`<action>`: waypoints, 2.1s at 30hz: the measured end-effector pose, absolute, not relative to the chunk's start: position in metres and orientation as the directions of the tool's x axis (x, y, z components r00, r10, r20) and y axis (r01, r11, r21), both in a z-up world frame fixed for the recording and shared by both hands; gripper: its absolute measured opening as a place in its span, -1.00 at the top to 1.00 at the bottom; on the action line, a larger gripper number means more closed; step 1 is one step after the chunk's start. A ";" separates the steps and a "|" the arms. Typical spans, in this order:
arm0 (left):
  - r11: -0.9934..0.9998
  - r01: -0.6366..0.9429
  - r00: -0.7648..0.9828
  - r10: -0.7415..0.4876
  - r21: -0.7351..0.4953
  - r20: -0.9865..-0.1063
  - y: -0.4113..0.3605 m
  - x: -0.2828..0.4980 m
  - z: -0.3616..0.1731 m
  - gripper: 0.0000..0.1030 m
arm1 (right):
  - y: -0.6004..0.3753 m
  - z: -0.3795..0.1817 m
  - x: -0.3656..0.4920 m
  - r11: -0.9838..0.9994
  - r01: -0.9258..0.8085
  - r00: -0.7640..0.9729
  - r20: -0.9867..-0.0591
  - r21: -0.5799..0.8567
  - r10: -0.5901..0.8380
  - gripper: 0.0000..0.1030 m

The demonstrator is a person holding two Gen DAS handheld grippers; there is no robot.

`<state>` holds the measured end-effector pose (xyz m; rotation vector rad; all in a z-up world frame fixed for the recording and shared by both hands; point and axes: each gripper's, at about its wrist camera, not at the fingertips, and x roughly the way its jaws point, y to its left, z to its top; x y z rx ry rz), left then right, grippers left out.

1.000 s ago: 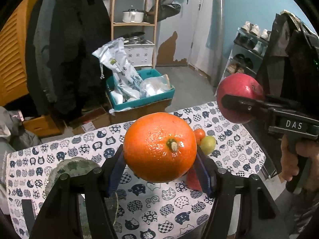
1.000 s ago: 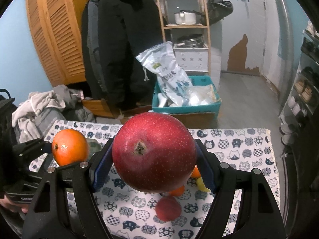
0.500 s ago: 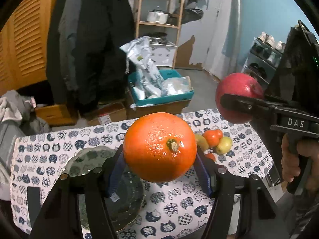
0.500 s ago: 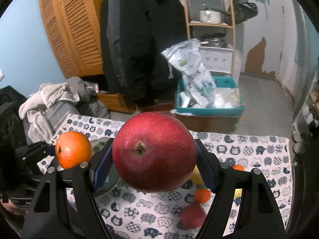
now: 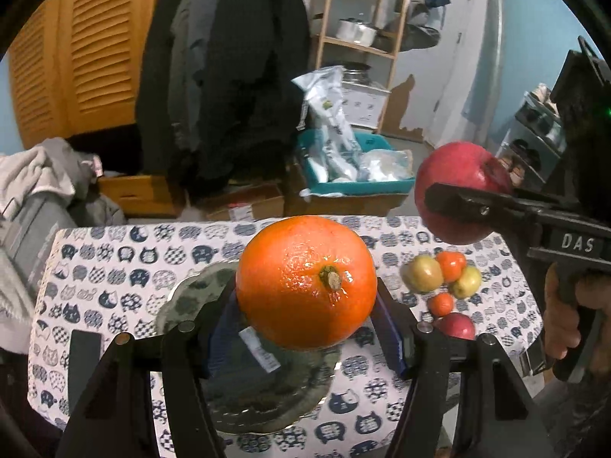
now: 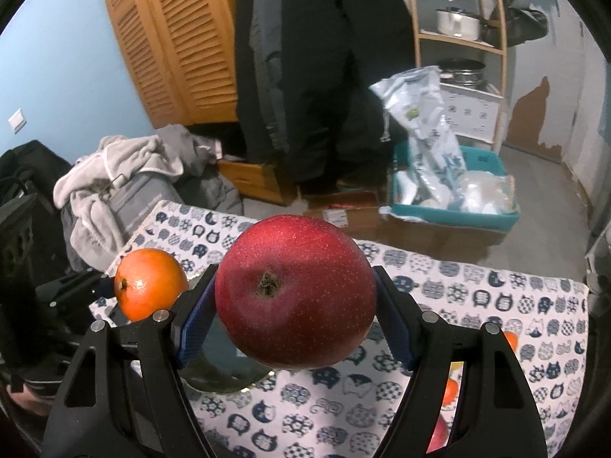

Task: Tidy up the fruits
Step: 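Lift the orange and apple and carry both toward the glass bowl, then lower the orange into the bowl with the left gripper while the right gripper lowers the apple beside it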

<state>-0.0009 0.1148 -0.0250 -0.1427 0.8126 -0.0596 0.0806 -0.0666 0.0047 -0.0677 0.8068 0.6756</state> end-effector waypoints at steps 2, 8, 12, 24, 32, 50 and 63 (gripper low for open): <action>0.989 -0.021 0.677 -0.096 -0.149 -0.730 0.123 -0.001 -0.032 -0.29 | -0.057 0.002 0.081 0.783 -0.591 0.485 -0.690 0.195 0.537 -0.48; 0.984 -0.080 0.624 -0.075 -0.158 -0.778 0.148 0.002 -0.064 -0.29 | -0.030 -0.012 0.083 0.766 -0.611 0.450 -0.708 0.199 0.543 -0.48; 0.978 -0.119 0.570 -0.073 -0.170 -0.819 0.162 0.006 -0.091 -0.29 | -0.012 -0.025 0.084 0.755 -0.629 0.429 -0.726 0.186 0.537 -0.48; 0.965 -0.222 0.430 -0.032 -0.140 -0.902 0.181 0.019 -0.165 -0.29 | 0.021 -0.078 0.087 0.728 -0.663 0.354 -0.784 0.174 0.510 -0.48; 0.956 -0.267 0.308 -0.036 -0.122 -0.951 0.186 0.027 -0.214 -0.29 | 0.026 -0.102 0.088 0.726 -0.664 0.314 -0.815 0.179 0.488 -0.48; 0.942 -0.306 0.359 -0.019 -0.137 -0.933 0.192 0.022 -0.186 -0.37 | 0.034 -0.116 0.089 0.728 -0.662 0.291 -0.834 0.178 0.469 -0.48; 0.938 -0.323 0.361 -0.001 -0.126 -0.933 0.205 0.006 -0.180 -0.37 | 0.061 -0.167 0.086 0.708 -0.687 0.197 -0.895 0.165 0.399 -0.48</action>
